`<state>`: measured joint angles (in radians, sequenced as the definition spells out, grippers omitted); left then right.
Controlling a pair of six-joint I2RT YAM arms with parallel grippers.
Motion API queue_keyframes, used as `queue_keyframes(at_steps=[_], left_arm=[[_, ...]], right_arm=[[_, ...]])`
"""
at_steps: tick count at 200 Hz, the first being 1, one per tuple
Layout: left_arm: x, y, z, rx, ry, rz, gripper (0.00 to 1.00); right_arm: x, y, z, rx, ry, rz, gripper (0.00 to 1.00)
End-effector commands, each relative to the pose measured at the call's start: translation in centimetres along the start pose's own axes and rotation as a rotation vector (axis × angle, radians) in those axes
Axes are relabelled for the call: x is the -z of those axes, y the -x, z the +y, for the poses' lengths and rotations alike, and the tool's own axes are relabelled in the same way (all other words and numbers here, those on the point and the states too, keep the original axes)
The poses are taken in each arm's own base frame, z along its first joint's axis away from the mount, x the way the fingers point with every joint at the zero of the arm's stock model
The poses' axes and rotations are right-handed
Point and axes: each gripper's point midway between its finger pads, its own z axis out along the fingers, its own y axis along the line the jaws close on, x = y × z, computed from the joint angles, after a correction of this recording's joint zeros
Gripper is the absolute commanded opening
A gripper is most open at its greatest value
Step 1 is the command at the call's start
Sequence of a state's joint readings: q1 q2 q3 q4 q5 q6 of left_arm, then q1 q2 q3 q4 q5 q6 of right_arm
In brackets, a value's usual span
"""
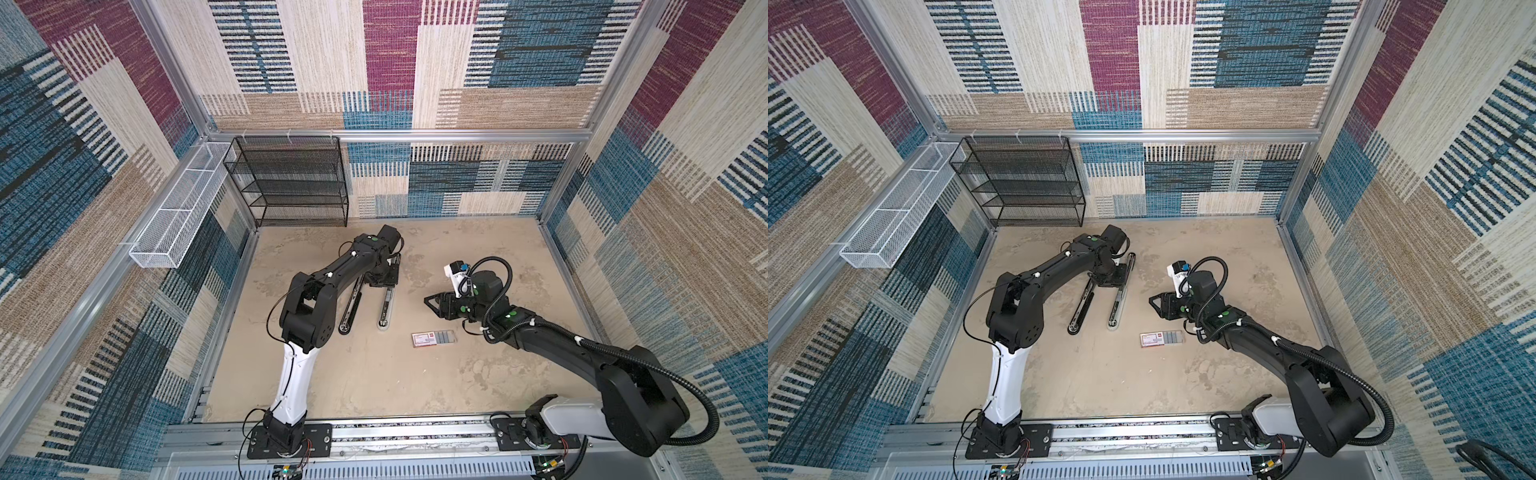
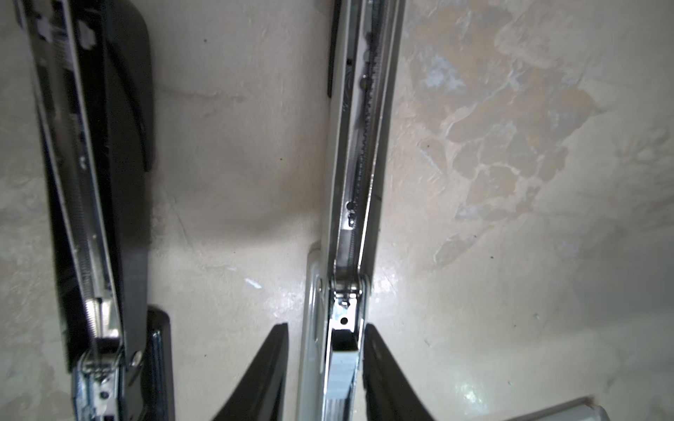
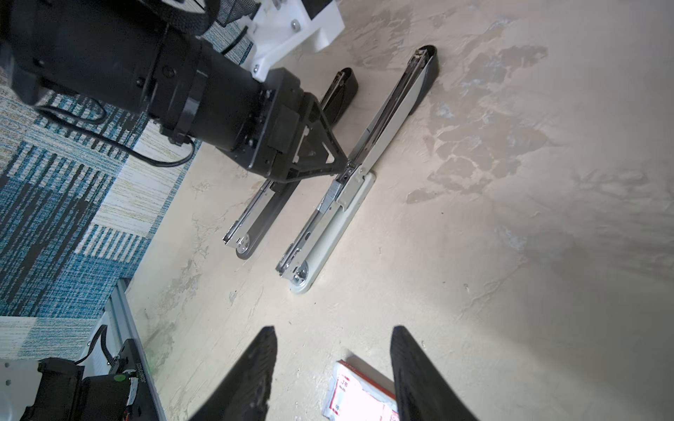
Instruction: Load the staples into the stapler
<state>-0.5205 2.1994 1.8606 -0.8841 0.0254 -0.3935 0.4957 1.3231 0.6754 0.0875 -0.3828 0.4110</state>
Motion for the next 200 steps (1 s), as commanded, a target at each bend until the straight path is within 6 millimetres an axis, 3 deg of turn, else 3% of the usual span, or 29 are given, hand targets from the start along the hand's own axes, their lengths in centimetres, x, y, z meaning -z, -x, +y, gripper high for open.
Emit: queue_keyframes(at_steps=[1, 64, 140, 200], left_arm=[[-0.2, 0.1, 0.3, -0.026, 0.014, 0.006, 0.38], [-1.3, -0.7, 0.8, -0.021, 0.029, 0.036, 0.36], [-0.4, -2.5, 1.4, -0.02, 0.044, 0.055, 0.33], [-1.0, -4.2, 1.6, -0.035, 0.064, 0.091, 0.32]], right_arm=[[0.0, 0.9, 0.8, 0.011, 0.033, -0.035, 0.54], [0.0, 0.8, 0.6, 0.009, 0.024, -0.036, 0.54], [0.2, 0.9, 0.5, 0.009, 0.02, -0.044, 0.53], [0.4, 1.0, 0.5, 0.017, 0.008, -0.048, 0.53]])
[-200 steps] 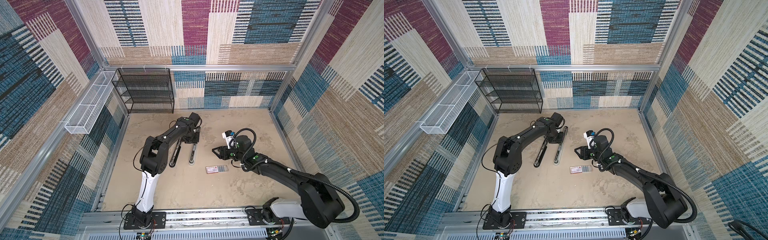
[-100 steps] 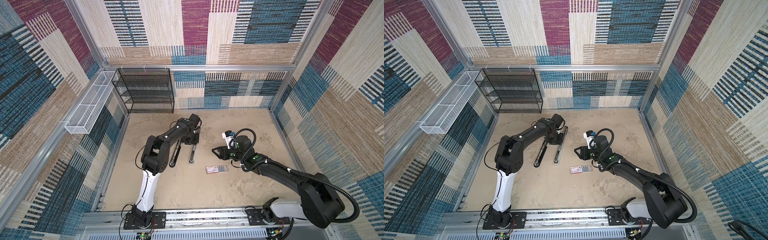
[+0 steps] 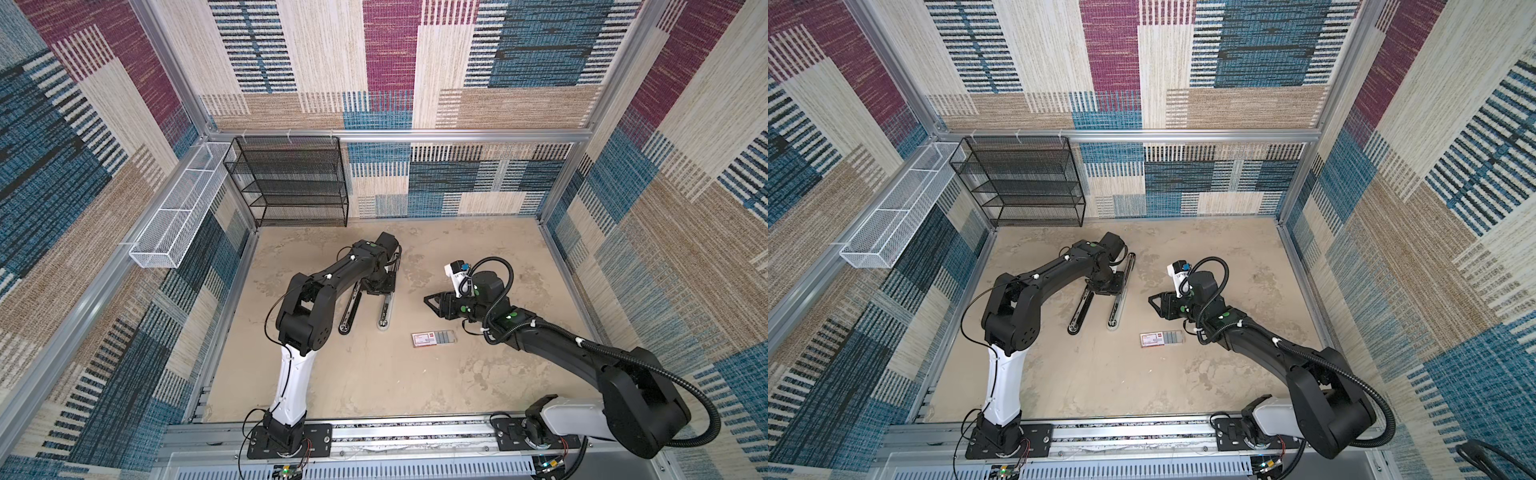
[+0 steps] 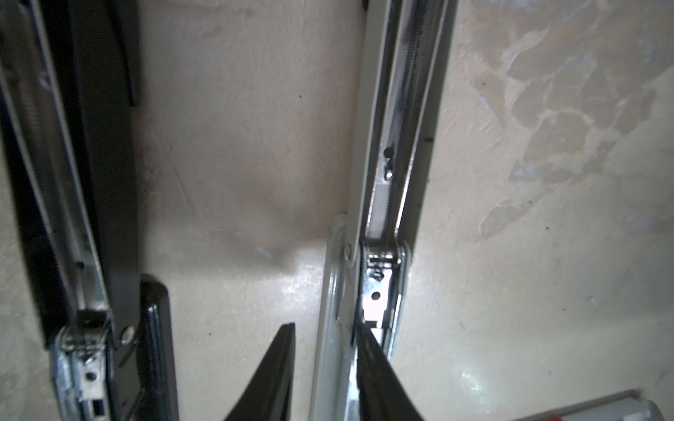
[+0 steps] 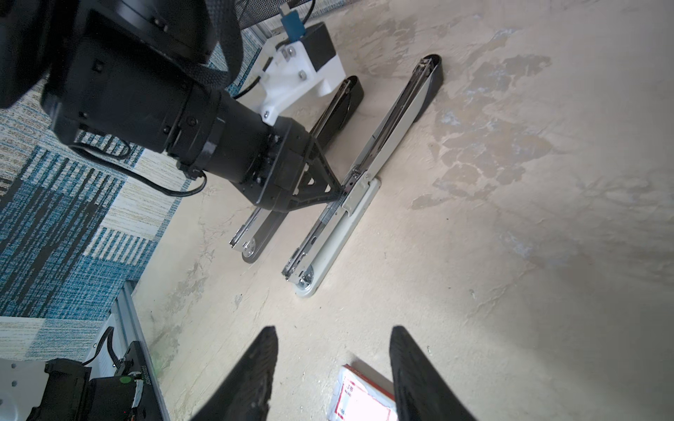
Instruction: Load the staples into the stapler
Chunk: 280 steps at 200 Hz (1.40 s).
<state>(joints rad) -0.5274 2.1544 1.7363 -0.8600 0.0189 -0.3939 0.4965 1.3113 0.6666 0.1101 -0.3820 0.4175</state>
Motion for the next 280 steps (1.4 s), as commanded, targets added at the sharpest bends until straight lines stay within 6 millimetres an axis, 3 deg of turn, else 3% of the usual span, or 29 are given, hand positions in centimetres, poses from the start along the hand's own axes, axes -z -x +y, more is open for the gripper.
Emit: queue_keyframes(at_steps=[1, 157, 221, 280], left_arm=[[-0.2, -1.5, 0.6, -0.032, 0.039, 0.041, 0.32], [1.2, -6.7, 1.3, -0.077, 0.081, 0.088, 0.29], [3.1, -4.4, 0.3, -0.086, 0.052, 0.011, 0.31], [1.8, -2.1, 0.3, -0.099, 0.091, -0.003, 0.33]], right_arm=[[0.1, 0.6, 0.2, 0.013, -0.002, -0.026, 0.53], [0.0, 0.7, -0.1, 0.013, -0.017, -0.023, 0.53], [0.2, 0.7, -0.2, 0.01, -0.021, -0.03, 0.53], [0.3, 0.4, -0.3, 0.005, -0.027, -0.028, 0.53]])
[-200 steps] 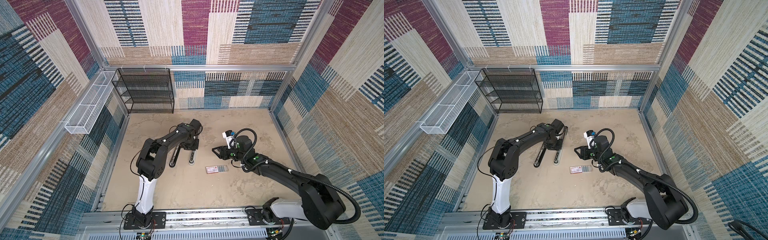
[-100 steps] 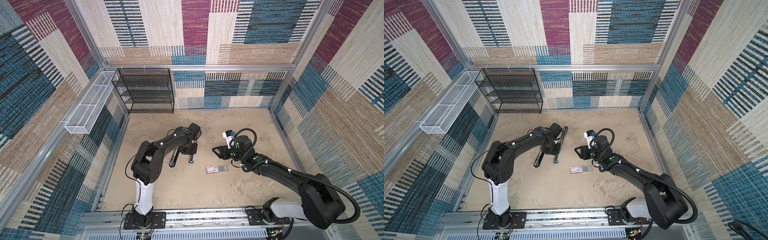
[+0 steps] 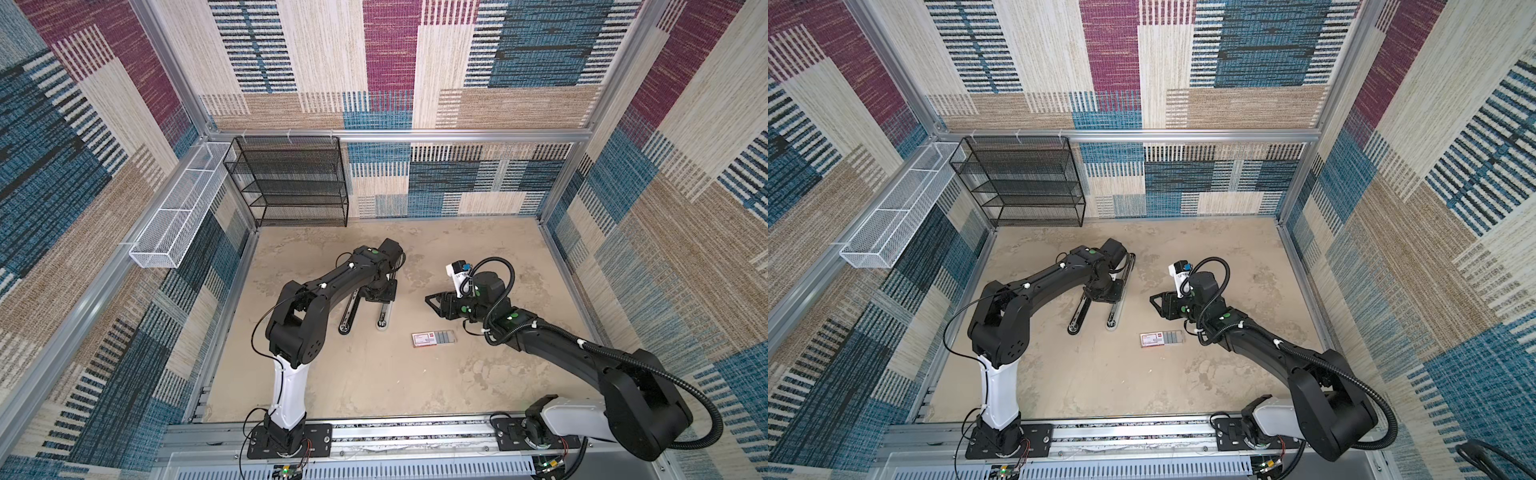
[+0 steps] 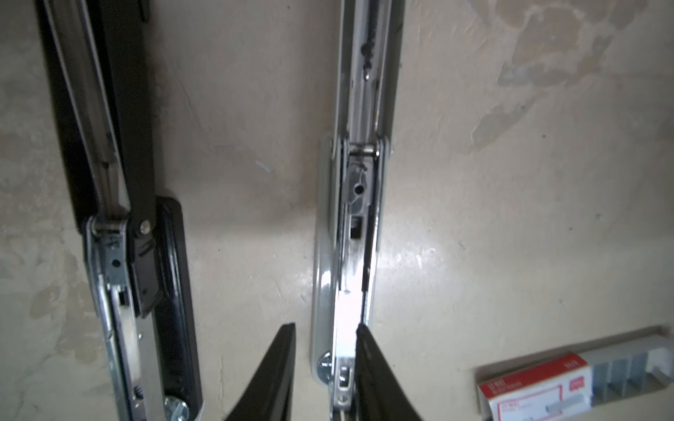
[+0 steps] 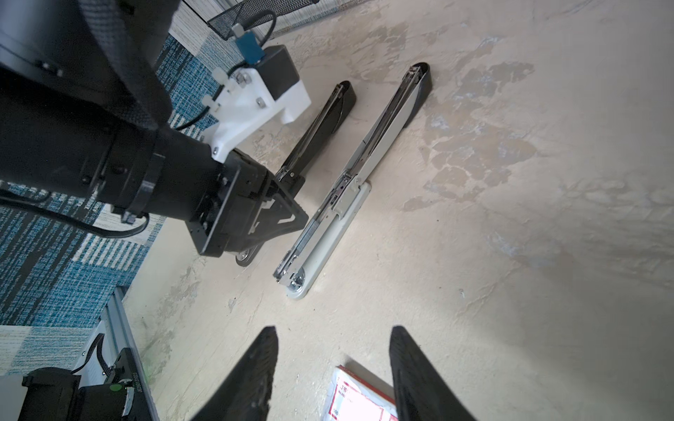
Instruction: Load the staples into the stapler
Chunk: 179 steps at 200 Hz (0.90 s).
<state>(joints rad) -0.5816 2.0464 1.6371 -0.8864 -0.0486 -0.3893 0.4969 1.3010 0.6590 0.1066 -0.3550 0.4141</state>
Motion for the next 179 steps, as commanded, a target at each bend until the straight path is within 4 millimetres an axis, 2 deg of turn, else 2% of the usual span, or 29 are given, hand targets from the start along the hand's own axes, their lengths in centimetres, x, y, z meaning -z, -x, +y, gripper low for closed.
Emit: queue_keyframes(at_steps=[1, 38, 65, 100, 142, 179], left_arm=[[-0.4, 0.6, 0.5, -0.042, 0.032, 0.002, 0.33], [-0.8, 1.8, 0.4, -0.047, 0.044, -0.011, 0.33], [-1.4, 1.8, 0.6, -0.057, 0.059, 0.003, 0.33], [-2.0, 0.7, 0.8, -0.053, 0.058, 0.037, 0.32], [-1.4, -0.6, 0.8, -0.052, 0.047, 0.051, 0.31], [-1.6, -2.1, 0.7, -0.056, 0.042, 0.081, 0.3]], right_arm=[[0.1, 0.3, 0.1, 0.002, -0.002, -0.018, 0.53], [0.0, 0.2, 0.0, 0.001, -0.004, -0.014, 0.53], [0.1, 0.2, -0.1, 0.001, -0.005, -0.016, 0.53], [0.1, 0.2, 0.0, 0.003, -0.006, -0.016, 0.53], [0.1, 0.2, -0.1, 0.002, -0.008, -0.017, 0.53], [0.2, 0.3, 0.0, 0.003, -0.008, -0.02, 0.53]])
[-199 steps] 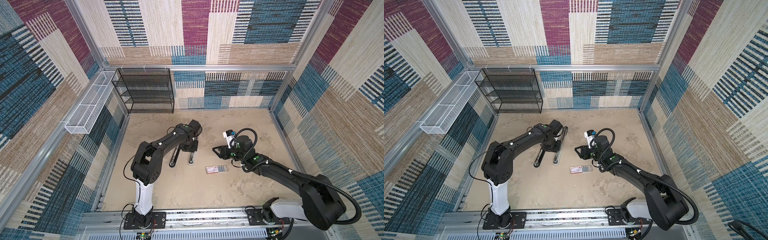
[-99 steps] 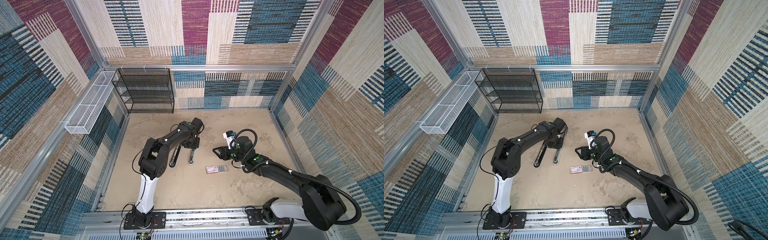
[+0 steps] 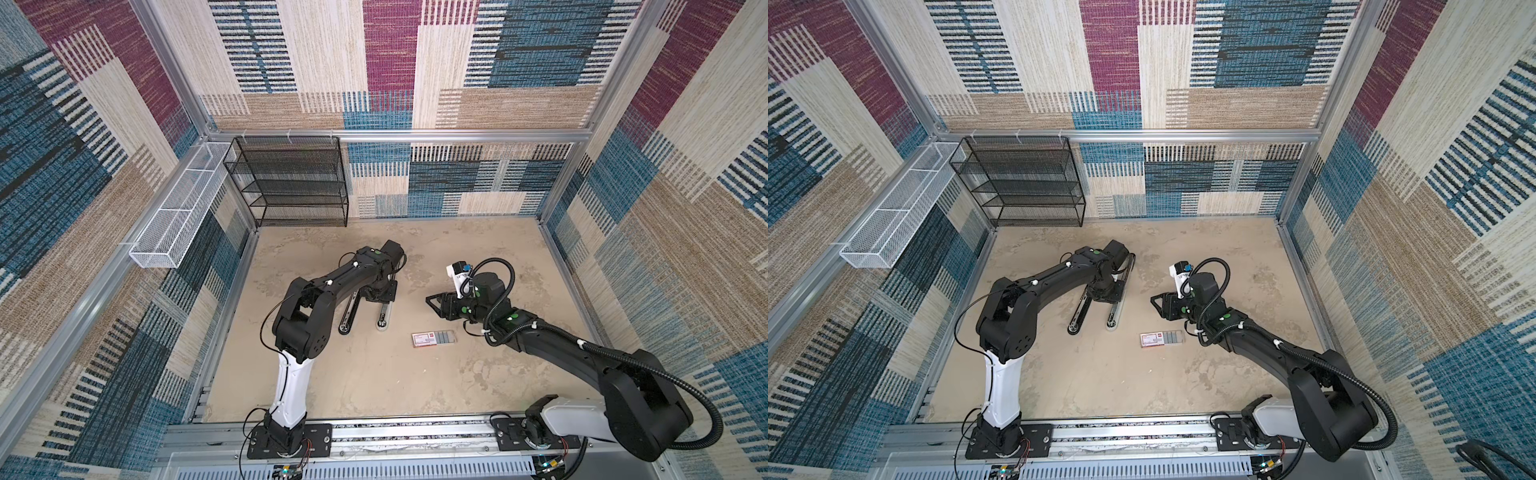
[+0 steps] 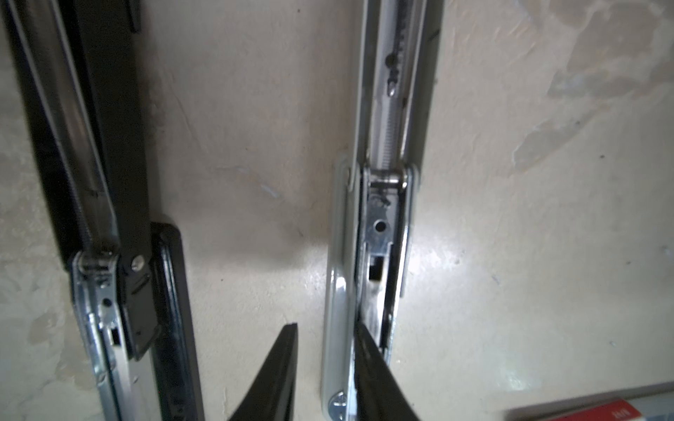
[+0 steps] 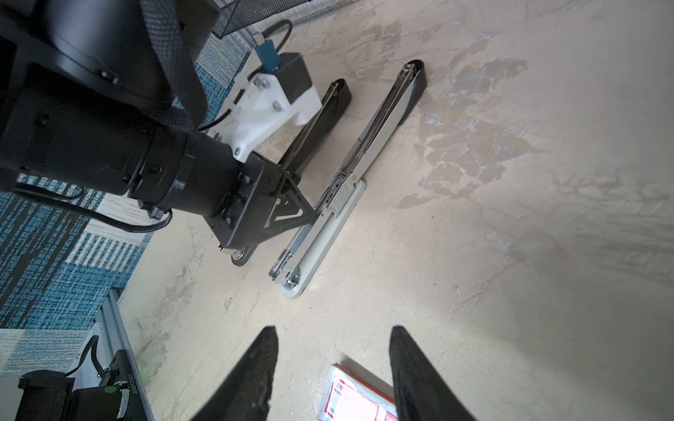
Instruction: Load the staples into the stapler
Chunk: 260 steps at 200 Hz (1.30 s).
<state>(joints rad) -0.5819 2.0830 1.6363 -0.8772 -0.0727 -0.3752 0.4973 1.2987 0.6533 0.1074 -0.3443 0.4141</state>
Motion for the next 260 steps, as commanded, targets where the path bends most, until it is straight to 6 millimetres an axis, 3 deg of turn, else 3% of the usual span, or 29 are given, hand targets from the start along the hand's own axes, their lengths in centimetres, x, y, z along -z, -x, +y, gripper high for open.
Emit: queue_keyframes(at_steps=[1, 90, 142, 174, 206, 260], left_arm=[[-0.2, -2.0, 0.2, -0.042, 0.009, 0.064, 0.3], [0.6, -4.6, -0.3, -0.058, -0.003, 0.088, 0.29], [3.0, -3.6, -0.6, -0.04, -0.028, 0.024, 0.35], [3.8, -1.7, -1.1, -0.035, -0.042, -0.022, 0.49], [3.7, 1.8, -2.0, -0.028, -0.072, -0.079, 0.55], [0.8, 6.8, -2.5, -0.041, -0.082, -0.104, 0.57]], right_arm=[[0.1, 0.4, 0.2, 0.003, 0.002, -0.016, 0.53], [0.1, 0.3, 0.0, 0.004, -0.005, -0.018, 0.53], [-0.1, 0.6, 0.0, 0.006, -0.01, -0.016, 0.54], [-0.1, 1.2, 0.1, 0.012, -0.02, -0.023, 0.56], [0.4, 1.7, -0.3, 0.0, -0.05, -0.049, 0.7], [1.8, 2.2, -1.5, -0.025, -0.087, -0.081, 0.73]])
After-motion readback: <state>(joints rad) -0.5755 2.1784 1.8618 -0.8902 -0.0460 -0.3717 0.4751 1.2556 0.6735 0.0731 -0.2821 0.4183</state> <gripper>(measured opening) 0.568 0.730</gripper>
